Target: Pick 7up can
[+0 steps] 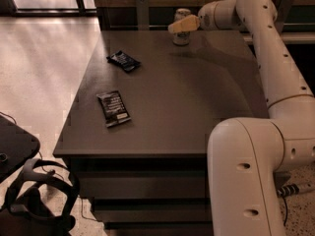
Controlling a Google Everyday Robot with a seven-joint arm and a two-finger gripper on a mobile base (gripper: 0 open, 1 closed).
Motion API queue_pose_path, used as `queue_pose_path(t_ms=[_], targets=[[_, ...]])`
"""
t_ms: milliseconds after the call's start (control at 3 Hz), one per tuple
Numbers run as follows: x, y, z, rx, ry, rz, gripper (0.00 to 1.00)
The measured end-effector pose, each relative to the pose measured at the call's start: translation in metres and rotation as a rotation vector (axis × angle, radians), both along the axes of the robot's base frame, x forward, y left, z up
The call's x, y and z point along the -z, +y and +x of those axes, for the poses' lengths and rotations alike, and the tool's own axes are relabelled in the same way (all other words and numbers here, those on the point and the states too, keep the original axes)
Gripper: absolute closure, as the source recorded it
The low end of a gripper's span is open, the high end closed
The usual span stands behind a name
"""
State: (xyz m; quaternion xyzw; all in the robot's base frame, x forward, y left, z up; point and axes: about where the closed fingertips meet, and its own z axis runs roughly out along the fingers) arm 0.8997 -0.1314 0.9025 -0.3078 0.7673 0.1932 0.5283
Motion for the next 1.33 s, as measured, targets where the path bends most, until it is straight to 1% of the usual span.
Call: queue_pose_path(t_ms=[333,1000,1333], targets=[[0.007,0.016,0.002,-0.032,0.007,0.005,0.02],[0.014,0.024,0.004,-0.041,0.017,0.005,0.64],[0.017,0.027,0.005,-0.044,0.02,0.006,0.87]])
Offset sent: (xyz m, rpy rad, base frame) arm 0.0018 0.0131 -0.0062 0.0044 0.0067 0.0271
